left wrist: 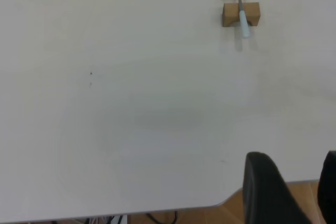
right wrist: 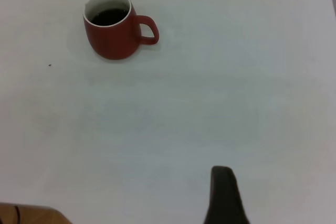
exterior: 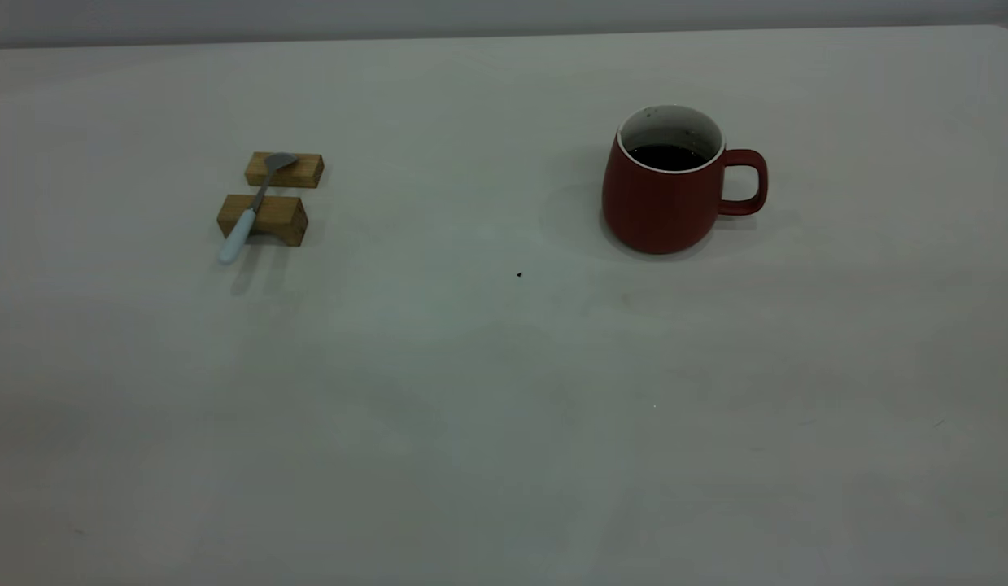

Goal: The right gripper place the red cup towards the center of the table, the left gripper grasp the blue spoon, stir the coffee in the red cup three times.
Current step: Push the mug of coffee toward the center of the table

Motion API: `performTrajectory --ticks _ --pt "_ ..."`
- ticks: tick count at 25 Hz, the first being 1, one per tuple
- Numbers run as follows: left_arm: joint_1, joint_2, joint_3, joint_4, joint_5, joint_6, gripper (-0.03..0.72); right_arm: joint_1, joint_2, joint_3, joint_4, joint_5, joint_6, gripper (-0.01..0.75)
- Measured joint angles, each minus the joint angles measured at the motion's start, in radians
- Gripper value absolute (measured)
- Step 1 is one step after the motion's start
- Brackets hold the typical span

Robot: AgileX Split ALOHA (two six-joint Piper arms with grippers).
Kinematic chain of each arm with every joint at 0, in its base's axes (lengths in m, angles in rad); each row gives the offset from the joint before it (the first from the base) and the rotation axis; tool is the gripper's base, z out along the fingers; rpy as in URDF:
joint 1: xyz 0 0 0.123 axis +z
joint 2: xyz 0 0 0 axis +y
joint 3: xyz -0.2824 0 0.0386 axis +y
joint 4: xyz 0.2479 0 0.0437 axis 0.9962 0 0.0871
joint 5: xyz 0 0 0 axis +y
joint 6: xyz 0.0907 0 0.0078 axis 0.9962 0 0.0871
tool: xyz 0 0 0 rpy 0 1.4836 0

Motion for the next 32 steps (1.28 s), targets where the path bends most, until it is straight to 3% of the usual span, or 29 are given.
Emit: performTrajectory --ticks 12,15,25,28,32 --pt "0.000 0.000 0.000 0.000 0.000 0.000 0.320 0.000 0.126 -0.007 0.063 -0.023 -0.001 0.570" --pt "0.000 0.000 0.000 0.000 0.000 0.000 0.320 0.000 0.323 -0.018 0.066 -0.123 -0.057 0.570" --pt "0.000 0.000 0.000 0.000 0.000 0.000 0.320 0.000 1.131 -0.068 0.191 -0.742 -0.426 0.570" --pt "0.000 0.000 0.000 0.000 0.000 0.000 0.320 0.000 1.349 -0.168 0.239 -0.819 -0.549 0.570" --pt "0.000 0.000 0.000 0.000 0.000 0.000 0.320 0.005 1.603 -0.318 0.303 -0.842 -0.699 0.570"
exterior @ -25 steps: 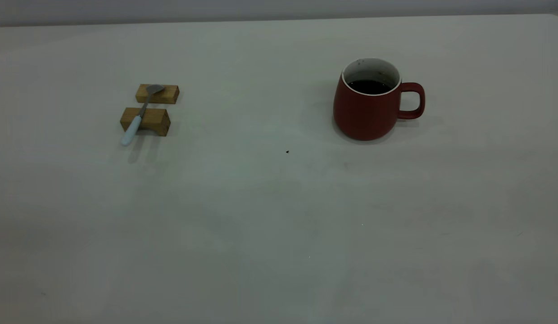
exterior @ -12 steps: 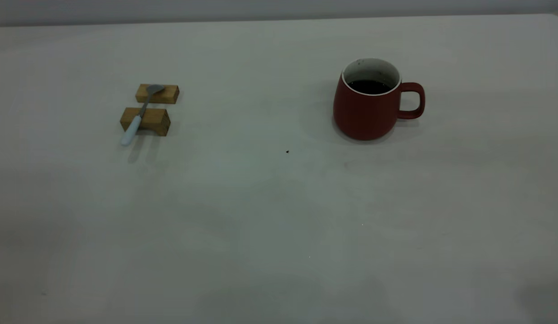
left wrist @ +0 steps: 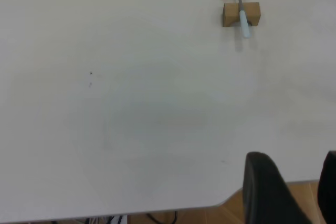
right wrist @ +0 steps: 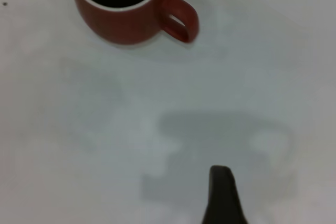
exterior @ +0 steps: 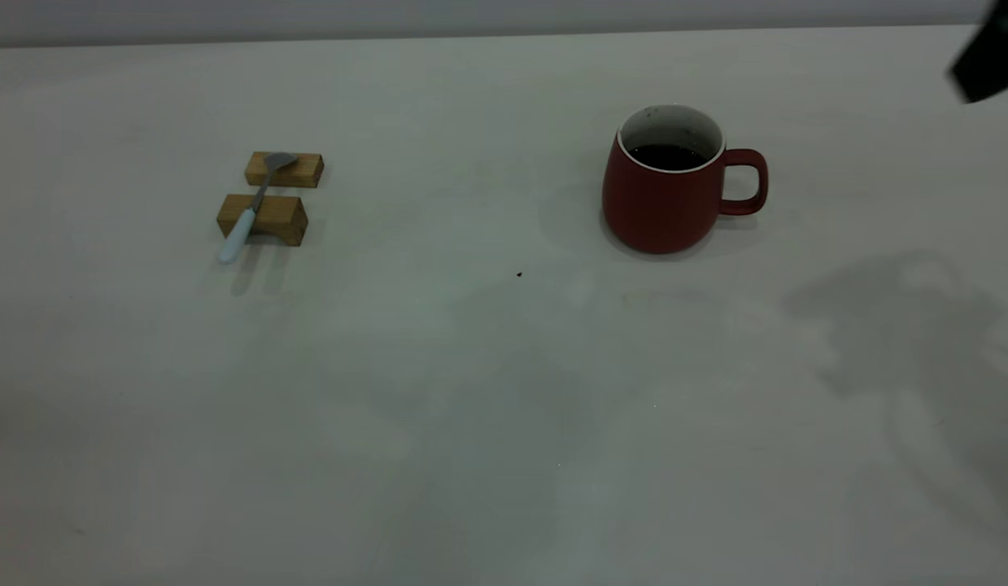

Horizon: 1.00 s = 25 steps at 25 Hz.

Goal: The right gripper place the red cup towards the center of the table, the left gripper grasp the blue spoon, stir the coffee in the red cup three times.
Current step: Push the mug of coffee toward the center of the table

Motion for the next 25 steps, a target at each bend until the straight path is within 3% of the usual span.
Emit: performTrajectory --ticks 5,12,18,25 --pt "0.000 0.000 0.000 0.000 0.000 0.000 0.320 0.051 0.231 -0.184 0.039 0.003 -0.311 0.570" --pt "0.000 0.000 0.000 0.000 0.000 0.000 0.320 0.055 0.477 -0.401 0.098 0.062 -0.714 0.570" --pt "0.000 0.000 0.000 0.000 0.000 0.000 0.320 0.055 0.588 -0.503 0.205 0.109 -0.962 0.570" --pt "0.000 0.000 0.000 0.000 0.000 0.000 0.320 0.055 0.680 -0.554 0.467 0.158 -1.263 0.570"
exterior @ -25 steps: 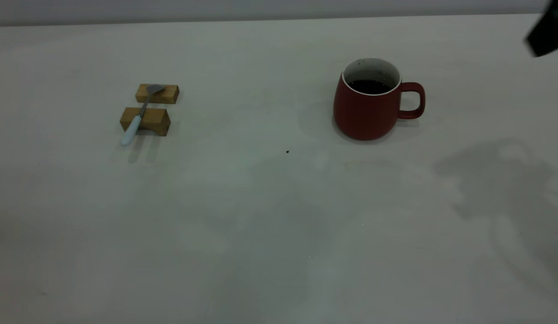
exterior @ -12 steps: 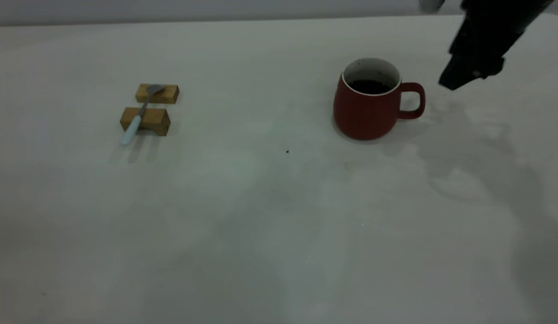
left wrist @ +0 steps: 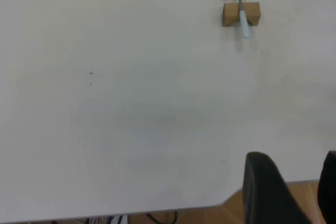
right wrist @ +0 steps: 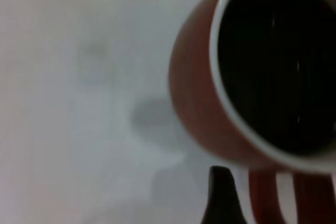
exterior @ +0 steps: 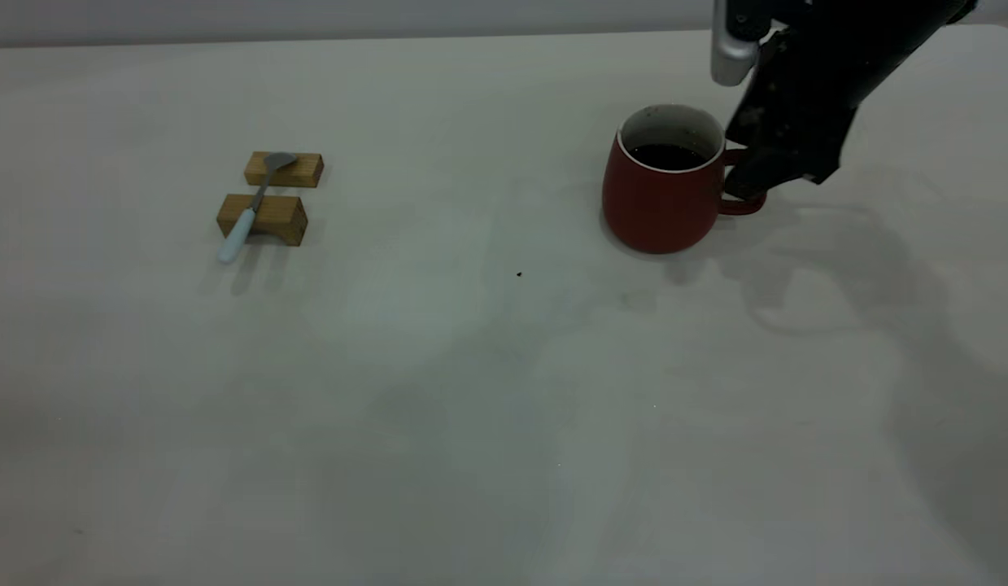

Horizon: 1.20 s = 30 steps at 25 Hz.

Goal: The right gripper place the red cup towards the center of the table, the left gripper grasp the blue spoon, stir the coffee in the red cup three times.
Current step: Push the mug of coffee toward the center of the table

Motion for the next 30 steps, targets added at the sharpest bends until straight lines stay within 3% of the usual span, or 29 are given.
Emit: performTrajectory --ticks 6,17,22,25,30 --pt "0.000 0.000 0.000 0.000 0.000 0.000 0.320 0.037 0.055 -0.033 0.200 -0.007 -0.139 0.570" --pt "0.000 0.000 0.000 0.000 0.000 0.000 0.320 0.218 0.143 -0.172 0.329 -0.004 -0.148 0.570" --pt "0.000 0.000 0.000 0.000 0.000 0.000 0.320 0.239 0.150 -0.209 0.374 0.004 -0.141 0.570" --pt "0.000 0.000 0.000 0.000 0.000 0.000 0.320 0.231 0.134 -0.202 0.353 0.004 -0.063 0.570" --pt "0.000 0.000 0.000 0.000 0.000 0.000 0.320 0.205 -0.031 -0.105 0.266 0.012 0.215 0.570"
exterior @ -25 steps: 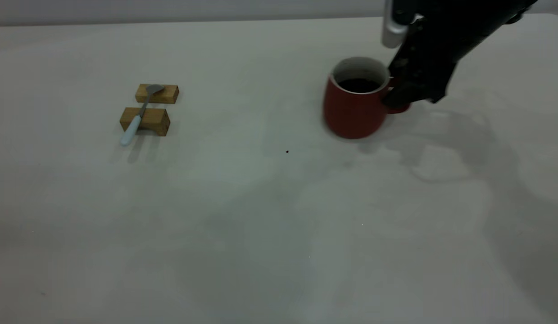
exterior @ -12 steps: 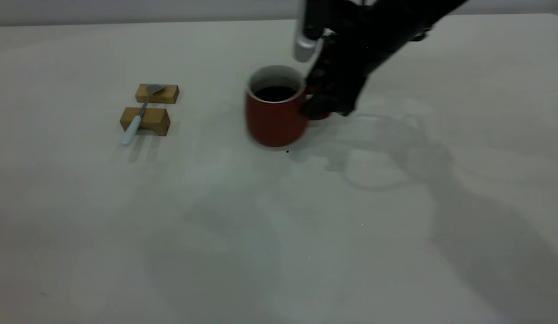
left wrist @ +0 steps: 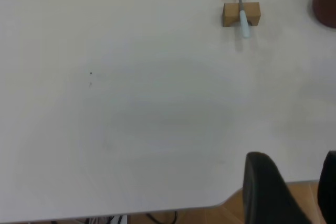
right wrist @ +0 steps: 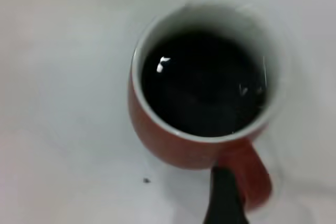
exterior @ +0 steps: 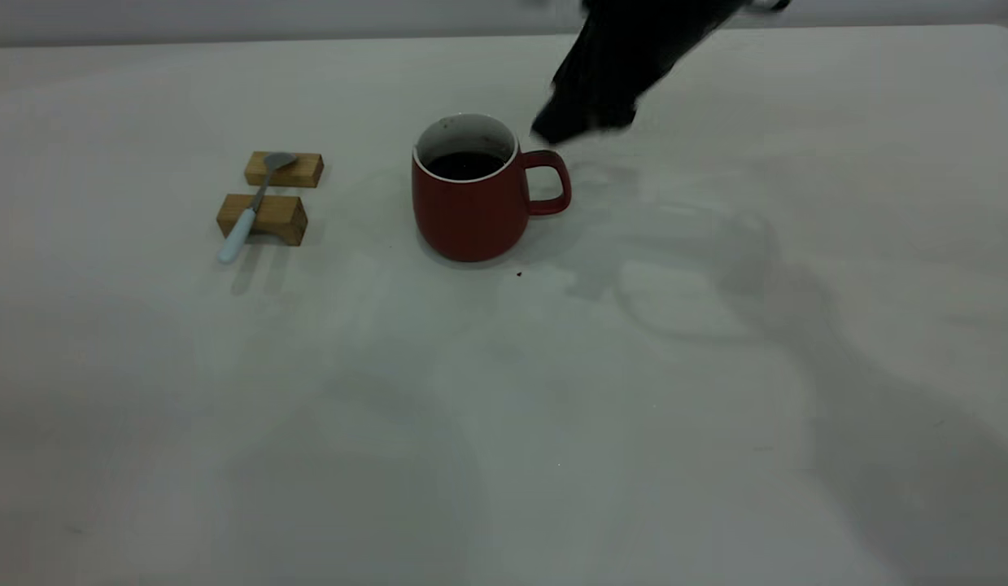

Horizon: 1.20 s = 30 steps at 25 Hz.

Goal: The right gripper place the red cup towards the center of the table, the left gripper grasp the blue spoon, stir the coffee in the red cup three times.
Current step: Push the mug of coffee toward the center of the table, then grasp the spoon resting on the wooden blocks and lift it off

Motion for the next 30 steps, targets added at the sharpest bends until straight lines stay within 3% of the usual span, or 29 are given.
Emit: performTrajectory --ticks 5,9,13,17,23,30 --pt "0.000 0.000 0.000 0.000 0.000 0.000 0.320 -0.007 -0.233 0.157 -0.022 0.178 0.441 0.570" --pt "0.000 0.000 0.000 0.000 0.000 0.000 0.320 -0.006 -0.432 0.268 -0.090 0.273 0.679 0.570" --pt "0.000 0.000 0.000 0.000 0.000 0.000 0.320 -0.007 -0.635 0.407 -0.281 0.287 0.956 0.570" --pt "0.000 0.000 0.000 0.000 0.000 0.000 0.320 -0.056 -0.883 0.586 -0.538 0.323 1.194 0.570" --pt "0.000 0.000 0.000 0.000 0.000 0.000 0.320 -0.177 -1.319 0.783 -0.827 0.495 1.468 0.570" --pt "0.000 0.000 0.000 0.000 0.000 0.000 0.320 -0.193 -1.707 0.927 -0.959 0.564 1.640 0.570"
